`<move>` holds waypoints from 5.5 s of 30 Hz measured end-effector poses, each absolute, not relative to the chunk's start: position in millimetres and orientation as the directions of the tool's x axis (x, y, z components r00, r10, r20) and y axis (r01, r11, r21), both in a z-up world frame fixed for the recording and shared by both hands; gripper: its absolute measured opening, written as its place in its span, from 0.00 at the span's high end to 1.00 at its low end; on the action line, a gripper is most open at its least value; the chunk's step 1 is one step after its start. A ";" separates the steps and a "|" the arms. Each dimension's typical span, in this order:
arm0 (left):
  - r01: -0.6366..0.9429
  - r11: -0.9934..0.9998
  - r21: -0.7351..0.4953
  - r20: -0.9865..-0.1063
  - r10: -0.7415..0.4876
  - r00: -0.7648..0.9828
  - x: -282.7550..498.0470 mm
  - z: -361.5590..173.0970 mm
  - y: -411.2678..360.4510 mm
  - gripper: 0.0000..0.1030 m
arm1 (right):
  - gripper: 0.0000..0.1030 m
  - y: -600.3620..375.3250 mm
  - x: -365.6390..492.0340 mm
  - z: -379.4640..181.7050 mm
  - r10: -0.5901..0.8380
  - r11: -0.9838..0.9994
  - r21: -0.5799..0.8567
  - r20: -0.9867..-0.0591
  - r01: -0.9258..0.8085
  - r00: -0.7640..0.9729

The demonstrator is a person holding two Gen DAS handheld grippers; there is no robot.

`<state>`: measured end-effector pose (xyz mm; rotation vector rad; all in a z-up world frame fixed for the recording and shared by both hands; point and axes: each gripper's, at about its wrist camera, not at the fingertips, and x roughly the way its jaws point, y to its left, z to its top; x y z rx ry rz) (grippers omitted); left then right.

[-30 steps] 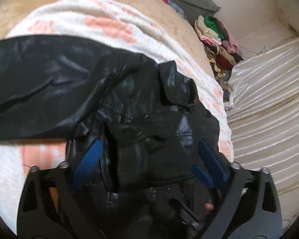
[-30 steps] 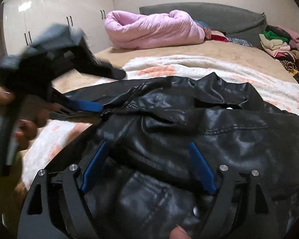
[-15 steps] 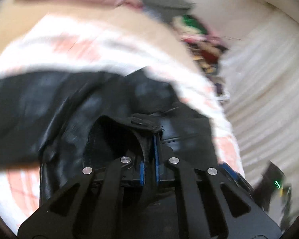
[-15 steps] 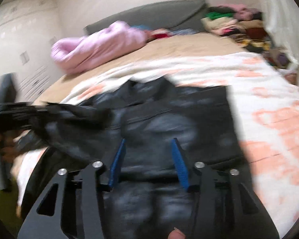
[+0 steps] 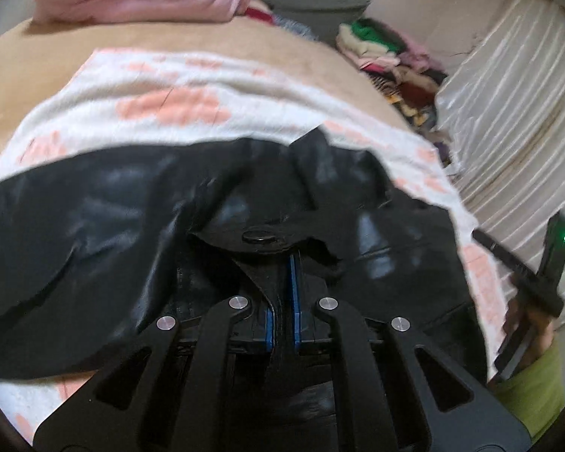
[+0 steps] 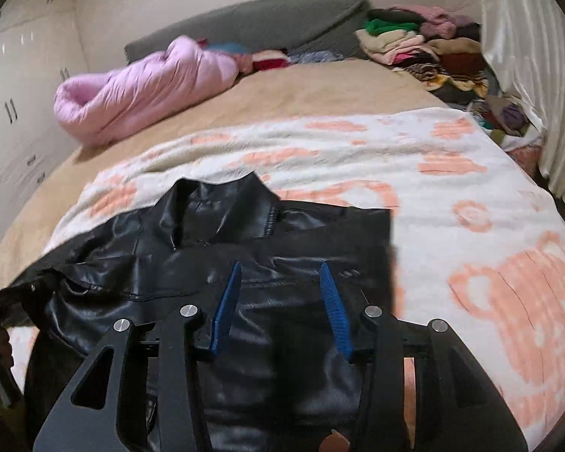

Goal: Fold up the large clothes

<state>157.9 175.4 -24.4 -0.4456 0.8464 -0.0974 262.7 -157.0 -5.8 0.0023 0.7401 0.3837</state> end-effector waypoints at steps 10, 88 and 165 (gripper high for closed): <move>-0.137 0.907 -0.399 -0.758 -0.242 0.606 165.8 -53.8 179.3 0.98 | 0.61 -166.0 318.2 -66.6 0.198 0.965 0.050 -0.787 -0.259 0.585; -0.465 0.828 -0.312 -0.727 0.107 0.679 4.8 6.5 253.1 0.09 | 0.04 33.8 107.6 45.8 0.584 0.728 0.098 -0.607 -0.679 0.539; -0.293 0.887 -0.357 -0.300 0.189 0.935 25.6 184.9 207.0 1.00 | 0.04 -117.6 156.3 18.9 0.451 0.892 0.276 -0.617 -0.359 0.645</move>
